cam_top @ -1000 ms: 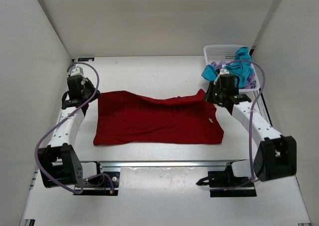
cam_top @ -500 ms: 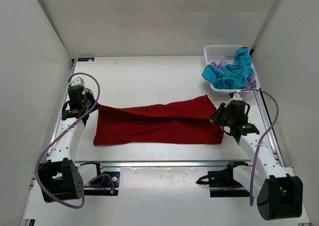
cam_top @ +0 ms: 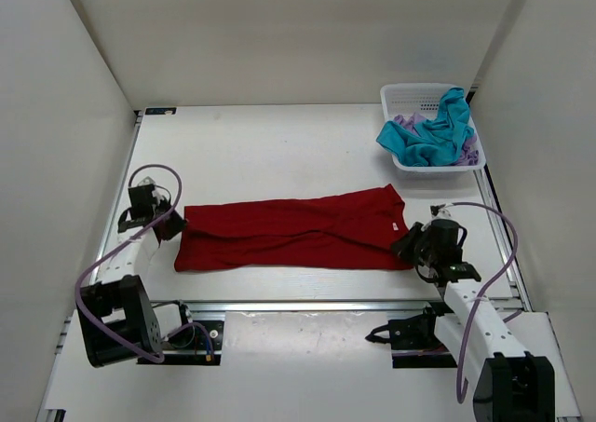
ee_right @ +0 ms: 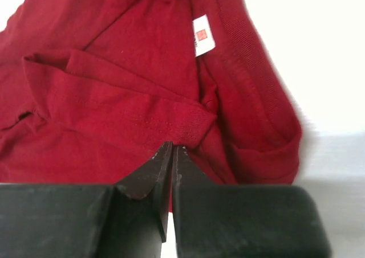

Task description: Fold and stack the t-shirts

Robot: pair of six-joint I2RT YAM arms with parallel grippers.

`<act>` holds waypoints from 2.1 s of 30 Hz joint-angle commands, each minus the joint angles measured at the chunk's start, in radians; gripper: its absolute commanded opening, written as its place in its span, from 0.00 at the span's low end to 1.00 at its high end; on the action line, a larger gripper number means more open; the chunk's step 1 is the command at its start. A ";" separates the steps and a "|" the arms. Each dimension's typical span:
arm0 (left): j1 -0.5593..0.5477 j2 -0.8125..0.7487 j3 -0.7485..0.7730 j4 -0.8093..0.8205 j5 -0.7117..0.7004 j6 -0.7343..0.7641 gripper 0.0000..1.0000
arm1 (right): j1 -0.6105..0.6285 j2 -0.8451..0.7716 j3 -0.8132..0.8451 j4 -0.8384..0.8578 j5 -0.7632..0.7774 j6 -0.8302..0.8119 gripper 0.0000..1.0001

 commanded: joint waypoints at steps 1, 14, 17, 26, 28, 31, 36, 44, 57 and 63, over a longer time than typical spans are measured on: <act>0.041 -0.019 -0.014 0.070 0.074 -0.068 0.18 | 0.036 -0.040 -0.012 0.028 0.019 0.016 0.02; -0.201 -0.147 -0.016 0.167 -0.044 -0.108 0.33 | 0.260 0.061 0.190 0.040 0.140 -0.063 0.00; -0.391 -0.082 -0.014 0.221 -0.078 -0.118 0.34 | 0.355 0.219 0.256 0.167 0.140 -0.106 0.00; -0.382 -0.076 -0.175 0.362 0.013 -0.164 0.34 | 0.384 0.635 0.474 0.322 0.027 -0.210 0.45; -0.384 -0.103 -0.207 0.370 0.007 -0.165 0.34 | 0.387 0.670 0.483 0.339 0.021 -0.211 0.48; -0.394 -0.136 -0.230 0.379 0.010 -0.170 0.34 | 0.407 0.712 0.499 0.312 0.036 -0.209 0.52; -0.417 -0.182 -0.258 0.397 0.028 -0.196 0.34 | 0.433 0.721 0.482 0.286 0.088 -0.220 0.44; -0.421 -0.231 -0.313 0.434 0.016 -0.231 0.32 | 0.461 0.612 0.364 0.284 0.117 -0.198 0.04; -0.457 -0.234 -0.313 0.477 0.033 -0.256 0.32 | 0.715 0.387 0.221 0.132 0.315 0.045 0.06; -0.436 -0.254 -0.304 0.471 0.054 -0.251 0.32 | 0.746 0.302 0.175 0.131 0.262 0.104 0.35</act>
